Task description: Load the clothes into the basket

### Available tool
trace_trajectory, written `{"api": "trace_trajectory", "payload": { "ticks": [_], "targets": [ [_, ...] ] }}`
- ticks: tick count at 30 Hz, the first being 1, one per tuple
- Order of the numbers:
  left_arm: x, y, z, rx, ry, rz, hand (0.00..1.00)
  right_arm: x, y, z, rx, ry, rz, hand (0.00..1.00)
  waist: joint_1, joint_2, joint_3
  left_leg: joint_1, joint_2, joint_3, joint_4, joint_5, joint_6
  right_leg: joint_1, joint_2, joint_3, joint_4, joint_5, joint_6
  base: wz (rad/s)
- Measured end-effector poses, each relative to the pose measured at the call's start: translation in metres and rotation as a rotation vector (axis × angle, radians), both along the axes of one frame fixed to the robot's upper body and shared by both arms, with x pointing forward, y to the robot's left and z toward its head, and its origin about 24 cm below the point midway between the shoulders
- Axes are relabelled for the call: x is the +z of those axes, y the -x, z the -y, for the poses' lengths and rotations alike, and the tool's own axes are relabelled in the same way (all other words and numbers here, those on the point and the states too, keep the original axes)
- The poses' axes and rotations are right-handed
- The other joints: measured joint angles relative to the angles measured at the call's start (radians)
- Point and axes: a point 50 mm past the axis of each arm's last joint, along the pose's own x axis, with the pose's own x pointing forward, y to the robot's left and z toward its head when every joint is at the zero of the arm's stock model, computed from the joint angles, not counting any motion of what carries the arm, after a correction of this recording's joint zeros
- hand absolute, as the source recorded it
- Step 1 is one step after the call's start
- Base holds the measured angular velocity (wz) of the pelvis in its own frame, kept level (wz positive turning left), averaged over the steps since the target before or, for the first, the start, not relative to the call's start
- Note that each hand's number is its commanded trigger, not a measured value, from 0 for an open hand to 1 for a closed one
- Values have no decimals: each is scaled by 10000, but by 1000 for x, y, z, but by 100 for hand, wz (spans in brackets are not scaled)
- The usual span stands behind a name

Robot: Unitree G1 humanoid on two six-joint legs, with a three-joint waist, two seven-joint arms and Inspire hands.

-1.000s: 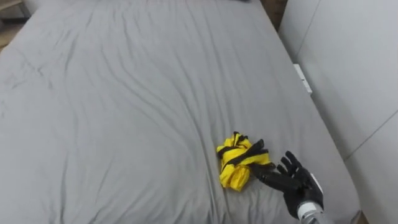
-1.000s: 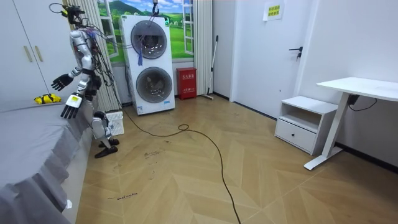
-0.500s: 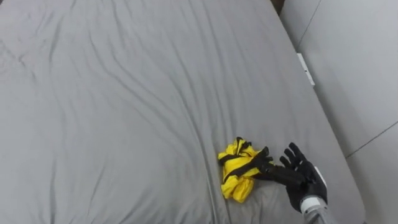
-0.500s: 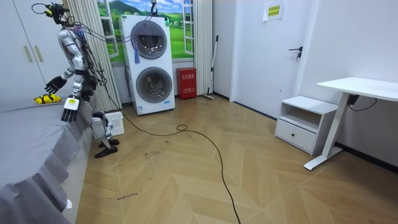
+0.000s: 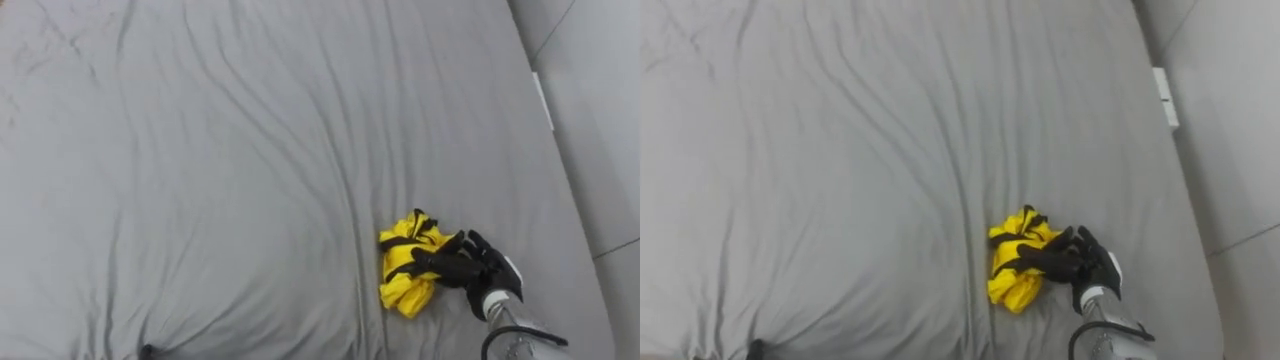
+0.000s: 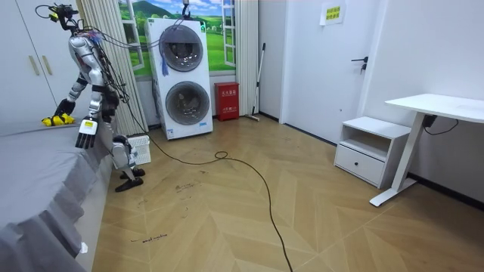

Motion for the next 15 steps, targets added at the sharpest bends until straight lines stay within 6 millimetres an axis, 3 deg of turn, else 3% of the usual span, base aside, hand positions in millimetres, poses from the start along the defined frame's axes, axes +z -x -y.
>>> {"api": "trace_trajectory", "payload": {
  "ticks": [5,7,10,11,13,14,15],
  "targets": [
    [1,-6,1,-100,86,158,0,2,-5,4,-148,105,-144,0,70,-12,19,-188,-50,-211,-51,69,7,-162,-40,-235,20,4,4,11],
    [2,-8,2,-146,112,240,0,1,-4,6,-185,153,-277,0,96,-23,76,-206,-58,-218,-42,70,10,-164,-50,-285,17,15,24,5],
    [3,-13,3,-235,190,366,0,3,-6,8,-125,319,-268,4,99,4,101,-376,-57,-319,-2,122,60,-279,-96,-396,15,29,46,8],
    [3,-14,4,-252,216,389,0,4,-7,9,-95,383,-271,49,99,26,115,-394,-57,-341,-2,136,73,-288,-108,-418,17,35,55,12],
    [3,-17,6,-333,356,434,0,5,-8,10,87,640,-250,69,121,110,171,-427,-74,-353,5,171,120,-303,-137,-428,18,62,97,3],
    [3,-18,6,-353,379,443,0,6,-9,11,143,717,-243,100,121,124,179,-440,-78,-351,9,177,130,-317,-142,-425,18,69,104,0],
    [4,-19,7,-380,400,472,0,7,-10,12,255,900,-264,100,130,135,179,-498,-87,-350,24,190,149,-365,-154,-417,19,78,113,0]
  ]
}}
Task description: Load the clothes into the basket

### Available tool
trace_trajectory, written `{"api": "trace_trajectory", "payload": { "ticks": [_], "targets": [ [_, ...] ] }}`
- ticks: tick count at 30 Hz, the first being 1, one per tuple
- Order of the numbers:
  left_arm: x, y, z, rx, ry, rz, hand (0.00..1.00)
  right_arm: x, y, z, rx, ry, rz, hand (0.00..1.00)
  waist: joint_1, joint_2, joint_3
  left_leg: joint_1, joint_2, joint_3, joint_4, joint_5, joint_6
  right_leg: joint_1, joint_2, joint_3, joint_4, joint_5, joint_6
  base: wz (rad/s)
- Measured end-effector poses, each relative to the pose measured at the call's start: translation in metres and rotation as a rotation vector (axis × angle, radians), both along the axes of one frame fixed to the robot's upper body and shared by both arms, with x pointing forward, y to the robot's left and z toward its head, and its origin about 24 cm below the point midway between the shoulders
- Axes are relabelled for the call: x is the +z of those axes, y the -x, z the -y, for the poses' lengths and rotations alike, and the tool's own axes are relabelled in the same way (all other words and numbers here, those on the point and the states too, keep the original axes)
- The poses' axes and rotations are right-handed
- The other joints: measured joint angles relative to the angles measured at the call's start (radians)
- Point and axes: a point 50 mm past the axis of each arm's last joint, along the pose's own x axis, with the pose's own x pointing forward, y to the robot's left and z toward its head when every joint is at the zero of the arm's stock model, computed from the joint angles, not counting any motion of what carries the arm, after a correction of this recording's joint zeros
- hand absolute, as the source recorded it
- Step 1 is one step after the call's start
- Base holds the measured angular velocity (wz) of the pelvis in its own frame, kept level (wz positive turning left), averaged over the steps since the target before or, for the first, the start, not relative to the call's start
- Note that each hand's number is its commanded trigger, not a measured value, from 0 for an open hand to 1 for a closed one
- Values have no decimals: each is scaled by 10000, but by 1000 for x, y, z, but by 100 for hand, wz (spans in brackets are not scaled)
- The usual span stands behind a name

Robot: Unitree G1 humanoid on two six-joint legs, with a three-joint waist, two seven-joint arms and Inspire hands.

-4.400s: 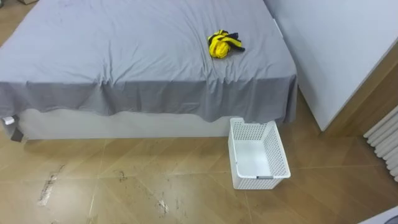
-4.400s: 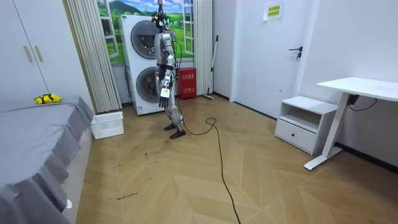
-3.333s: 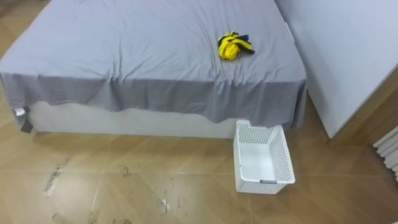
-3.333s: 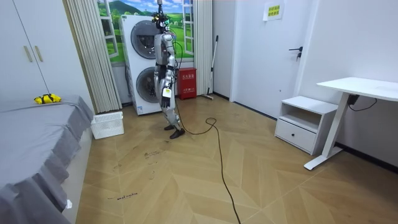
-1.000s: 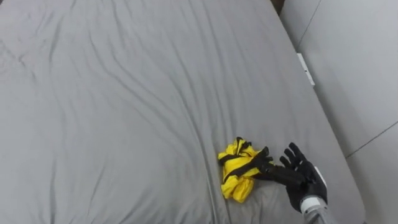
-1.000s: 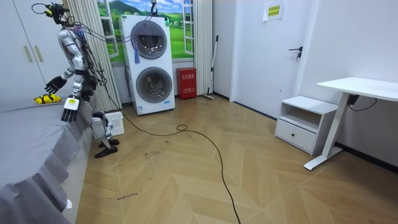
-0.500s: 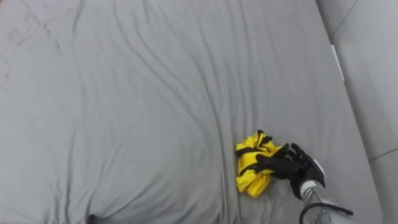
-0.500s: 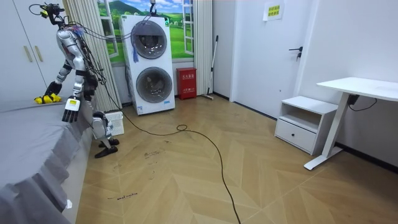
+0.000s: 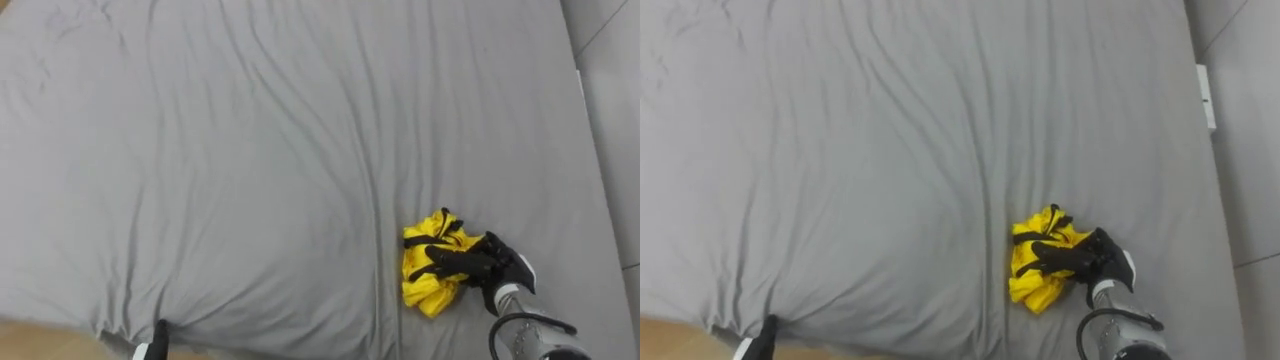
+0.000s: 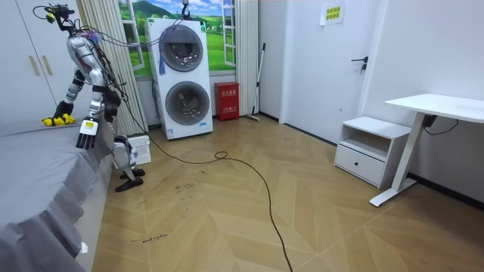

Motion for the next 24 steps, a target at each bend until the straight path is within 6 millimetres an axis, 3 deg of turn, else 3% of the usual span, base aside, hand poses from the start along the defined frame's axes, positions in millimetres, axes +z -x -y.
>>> {"api": "trace_trajectory", "payload": {
  "ticks": [10,17,24],
  "targets": [
    [0,-3,4,-223,55,25,0,-6,5,-4,1062,908,-736,100,440,19,-12,-18,-81,21,-55,16,-5,-46,5,-29,-79,7,1,-2],
    [0,-3,6,-356,211,-35,0,-18,20,-4,1274,730,-1523,100,413,102,-60,63,-112,-262,-249,36,-38,69,-7,-527,-70,7,12,14],
    [-7,10,0,-128,66,-785,0,-25,32,-2,1245,582,-1870,100,359,55,-52,366,-143,-298,-300,39,-27,398,-72,-646,-77,-35,138,6]
  ]
}}
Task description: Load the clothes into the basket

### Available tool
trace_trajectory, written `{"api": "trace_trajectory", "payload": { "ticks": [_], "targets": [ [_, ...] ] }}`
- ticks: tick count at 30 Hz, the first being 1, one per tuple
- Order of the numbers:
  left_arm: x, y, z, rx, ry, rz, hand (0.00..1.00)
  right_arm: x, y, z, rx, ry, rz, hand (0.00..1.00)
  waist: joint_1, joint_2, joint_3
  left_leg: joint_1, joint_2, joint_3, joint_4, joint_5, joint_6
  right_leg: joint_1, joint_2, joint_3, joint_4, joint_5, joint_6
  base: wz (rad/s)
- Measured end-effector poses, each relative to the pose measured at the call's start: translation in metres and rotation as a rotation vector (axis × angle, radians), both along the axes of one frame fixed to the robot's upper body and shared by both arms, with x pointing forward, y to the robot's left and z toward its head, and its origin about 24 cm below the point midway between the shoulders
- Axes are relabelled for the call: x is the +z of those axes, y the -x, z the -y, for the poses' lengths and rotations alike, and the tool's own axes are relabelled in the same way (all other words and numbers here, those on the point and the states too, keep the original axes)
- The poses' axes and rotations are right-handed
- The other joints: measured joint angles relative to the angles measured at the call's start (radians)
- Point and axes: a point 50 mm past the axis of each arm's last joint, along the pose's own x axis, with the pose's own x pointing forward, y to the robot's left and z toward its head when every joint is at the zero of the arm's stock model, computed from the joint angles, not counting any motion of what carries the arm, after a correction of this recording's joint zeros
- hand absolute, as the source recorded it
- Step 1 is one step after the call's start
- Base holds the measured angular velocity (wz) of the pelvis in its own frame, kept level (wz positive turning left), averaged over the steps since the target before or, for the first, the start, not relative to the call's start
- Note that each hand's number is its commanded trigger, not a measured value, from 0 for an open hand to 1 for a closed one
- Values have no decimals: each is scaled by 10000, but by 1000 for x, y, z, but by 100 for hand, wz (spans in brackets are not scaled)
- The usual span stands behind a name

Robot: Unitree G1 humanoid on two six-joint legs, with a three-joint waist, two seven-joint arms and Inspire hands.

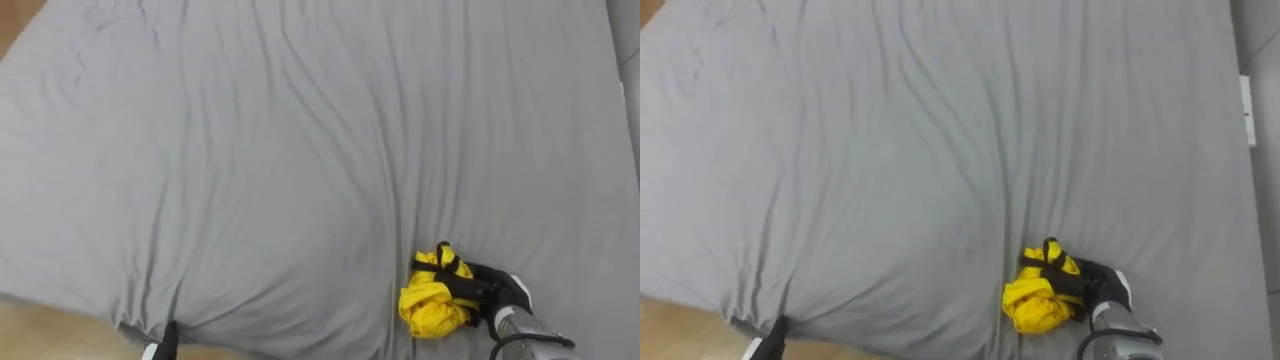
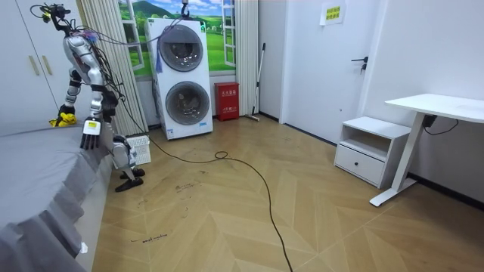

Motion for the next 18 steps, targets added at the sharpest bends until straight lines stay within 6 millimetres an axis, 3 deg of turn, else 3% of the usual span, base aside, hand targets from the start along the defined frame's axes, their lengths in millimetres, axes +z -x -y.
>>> {"api": "trace_trajectory", "payload": {
  "ticks": [8,11,14,18],
  "targets": [
    [-2,22,-14,335,-296,-570,0,-8,20,-1,-430,-588,34,100,-310,-231,-29,362,-38,69,1,-5,49,360,-63,264,-24,-37,65,0],
    [-2,28,-18,631,-429,-598,0,-5,23,1,-847,-898,534,100,-588,-249,-49,671,-36,440,-14,-20,83,657,-84,459,-140,-58,99,-22],
    [-2,38,-22,944,-765,-768,0,0,31,5,-1434,-1262,1234,100,-755,-255,-96,1106,0,792,-40,-60,148,947,-62,897,-147,-91,124,-37],
    [-3,46,-27,1069,-1308,-1052,0,16,28,11,-1648,-1267,2301,100,-1259,-234,-156,1787,85,1335,-312,-106,207,1159,3,1556,-104,-94,159,-42]
  ]
}}
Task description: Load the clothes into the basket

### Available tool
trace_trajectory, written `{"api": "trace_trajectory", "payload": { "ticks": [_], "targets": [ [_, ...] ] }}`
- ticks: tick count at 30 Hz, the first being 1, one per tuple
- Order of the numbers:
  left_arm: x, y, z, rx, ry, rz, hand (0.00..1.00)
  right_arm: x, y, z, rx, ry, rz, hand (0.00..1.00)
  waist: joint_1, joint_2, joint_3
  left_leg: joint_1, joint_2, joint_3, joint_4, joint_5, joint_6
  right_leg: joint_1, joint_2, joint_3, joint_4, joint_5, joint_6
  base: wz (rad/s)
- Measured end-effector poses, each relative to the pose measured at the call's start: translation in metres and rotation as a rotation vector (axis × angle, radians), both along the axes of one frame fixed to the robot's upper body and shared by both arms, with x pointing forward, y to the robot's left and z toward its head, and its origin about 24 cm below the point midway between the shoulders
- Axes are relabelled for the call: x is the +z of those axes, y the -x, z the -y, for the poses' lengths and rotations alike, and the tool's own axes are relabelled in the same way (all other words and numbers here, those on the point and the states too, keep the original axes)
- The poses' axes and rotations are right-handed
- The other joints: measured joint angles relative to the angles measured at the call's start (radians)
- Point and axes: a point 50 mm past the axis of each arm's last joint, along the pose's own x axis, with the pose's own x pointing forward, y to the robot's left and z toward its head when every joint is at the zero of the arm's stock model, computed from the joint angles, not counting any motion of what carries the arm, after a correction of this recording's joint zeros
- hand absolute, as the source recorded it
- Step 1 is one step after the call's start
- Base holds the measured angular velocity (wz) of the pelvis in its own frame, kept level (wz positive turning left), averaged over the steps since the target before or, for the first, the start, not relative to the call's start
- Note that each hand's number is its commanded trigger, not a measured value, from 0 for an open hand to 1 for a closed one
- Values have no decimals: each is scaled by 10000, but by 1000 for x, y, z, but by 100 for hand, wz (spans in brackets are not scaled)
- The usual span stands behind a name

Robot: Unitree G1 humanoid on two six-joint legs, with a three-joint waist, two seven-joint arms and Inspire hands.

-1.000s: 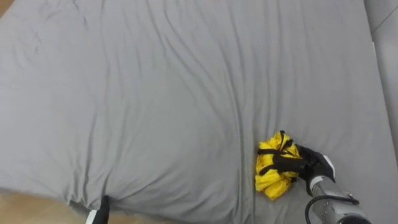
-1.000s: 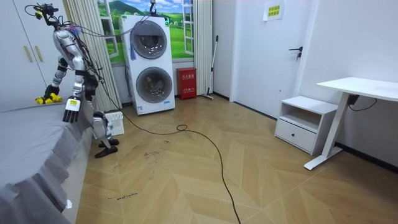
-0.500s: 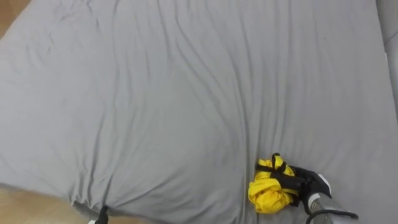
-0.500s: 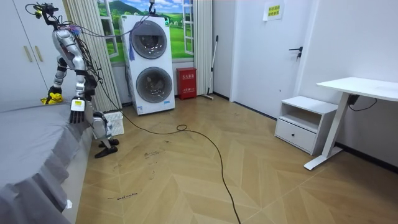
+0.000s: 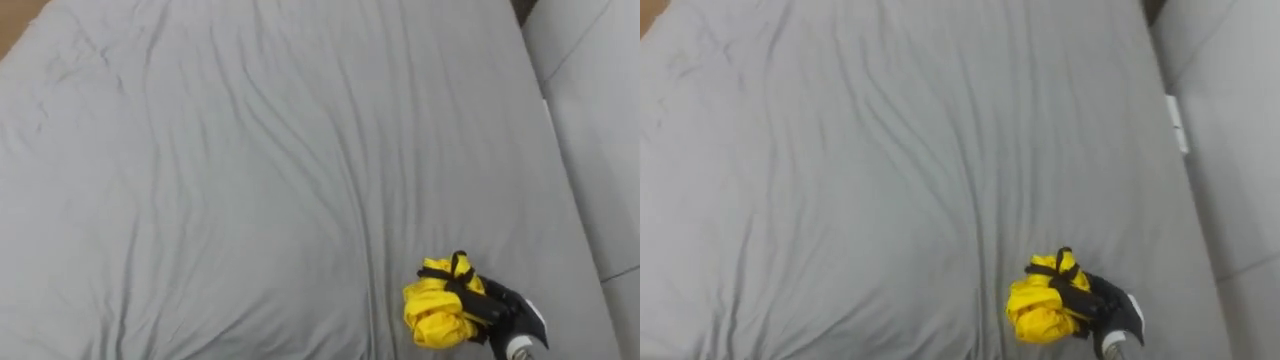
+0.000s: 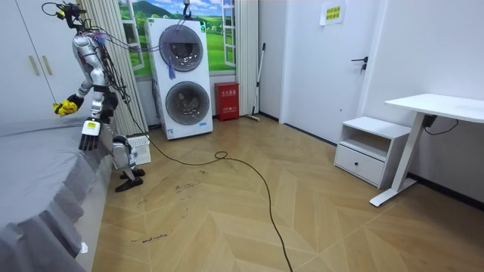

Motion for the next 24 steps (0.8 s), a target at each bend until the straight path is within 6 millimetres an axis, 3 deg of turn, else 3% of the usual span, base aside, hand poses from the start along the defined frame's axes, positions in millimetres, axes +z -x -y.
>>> {"api": "trace_trajectory", "payload": {
  "ticks": [3,10,17,19,21,23,24],
  "targets": [
    [-4,12,0,170,14,-670,0,10,1,2,-305,-235,712,100,-260,95,-89,509,87,610,-155,-109,2,209,66,505,32,15,12,-55],
    [-8,33,-2,382,-152,-2105,0,13,11,15,-1115,-331,821,100,-1054,287,-32,822,224,1327,-179,-235,-12,166,249,1391,138,79,20,-34],
    [-8,39,-4,620,-273,-2768,0,14,23,33,-2099,-118,652,100,-1614,320,46,924,322,1661,-135,-229,-23,179,337,1639,150,130,-28,-12],
    [-8,41,-5,632,-301,-2808,0,13,28,37,-2343,-97,580,100,-1739,287,159,923,363,1729,-120,-238,-41,156,375,1727,144,130,-30,-9],
    [-8,45,-5,657,-387,-2880,0,7,35,39,-2573,-192,244,100,-1912,252,184,905,393,1748,-122,-264,-79,130,409,1743,139,127,-24,-3],
    [-8,47,-6,728,-440,-2934,0,-3,48,43,-3042,-375,-309,100,-1909,281,176,883,430,1789,-121,-292,-113,86,451,1827,142,142,-34,-11],
    [-8,47,-6,764,-446,-2928,0,-8,57,46,-3353,-405,-667,100,-1924,374,126,784,435,1793,-118,-297,-117,-18,458,1838,174,166,-67,-8]
  ]
}}
